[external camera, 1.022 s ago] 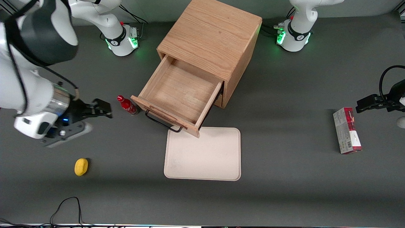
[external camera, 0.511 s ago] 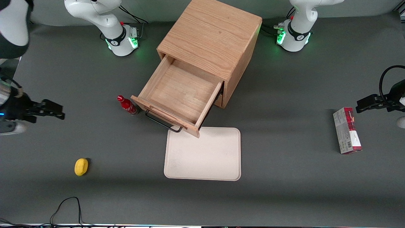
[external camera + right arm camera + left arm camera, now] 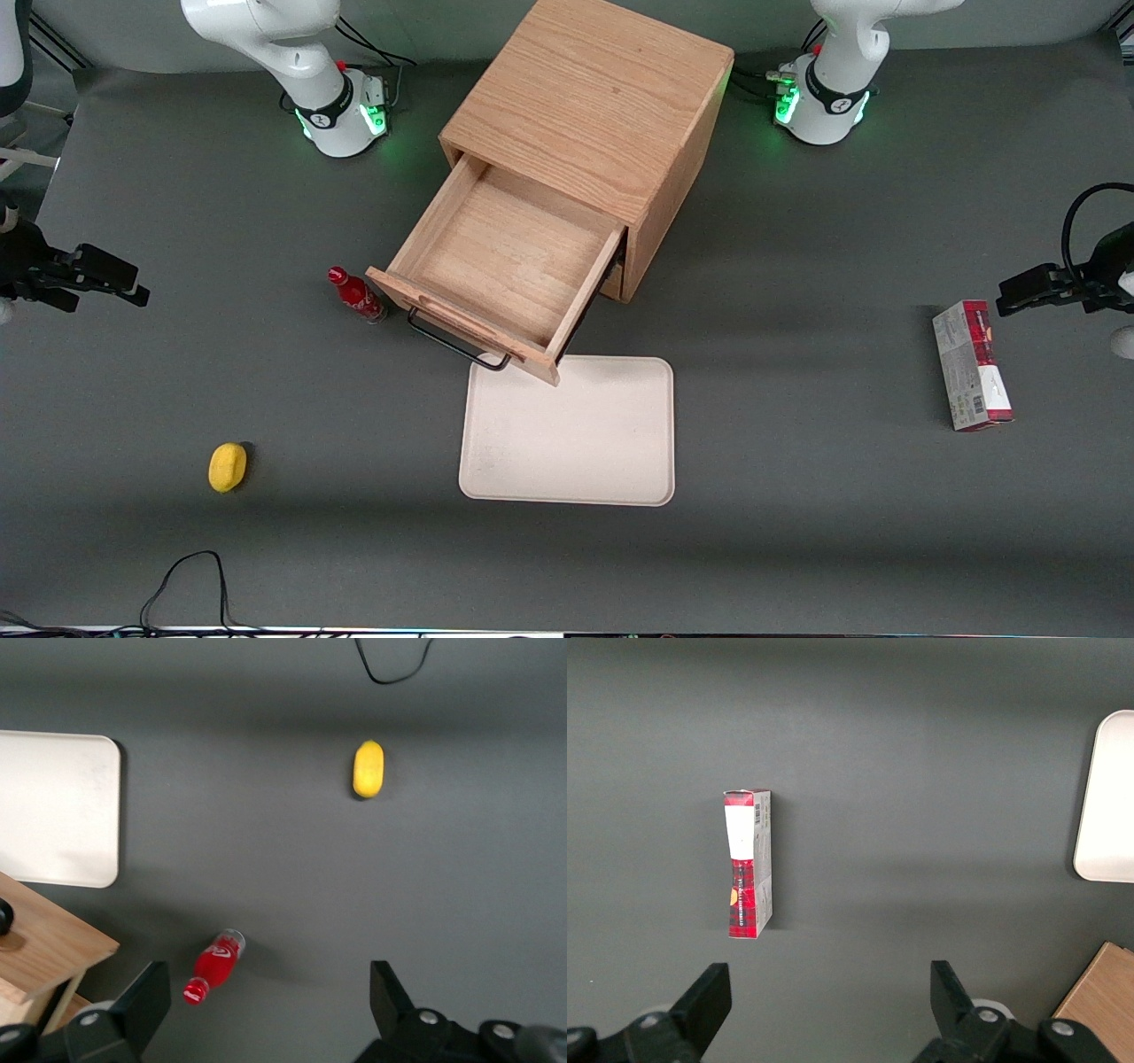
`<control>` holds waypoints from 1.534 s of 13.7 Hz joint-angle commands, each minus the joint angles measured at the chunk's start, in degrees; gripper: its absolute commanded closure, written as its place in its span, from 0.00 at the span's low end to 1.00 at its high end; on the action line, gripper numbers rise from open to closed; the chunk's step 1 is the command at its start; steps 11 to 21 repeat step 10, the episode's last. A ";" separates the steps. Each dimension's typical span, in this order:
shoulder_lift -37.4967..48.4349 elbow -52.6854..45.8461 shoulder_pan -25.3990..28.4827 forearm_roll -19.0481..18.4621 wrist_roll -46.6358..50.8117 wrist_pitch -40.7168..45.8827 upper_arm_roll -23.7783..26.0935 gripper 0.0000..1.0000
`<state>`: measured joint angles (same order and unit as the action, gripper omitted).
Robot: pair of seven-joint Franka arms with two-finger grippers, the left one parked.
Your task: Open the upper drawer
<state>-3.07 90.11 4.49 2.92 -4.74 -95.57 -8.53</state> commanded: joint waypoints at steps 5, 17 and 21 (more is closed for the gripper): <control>0.26 -0.81 -0.09 -5.65 1.66 4.51 1.15 0.00; 0.26 -0.72 -0.18 -5.21 1.93 5.82 0.89 0.00; 0.26 -0.72 -0.18 -5.21 1.93 5.82 0.89 0.00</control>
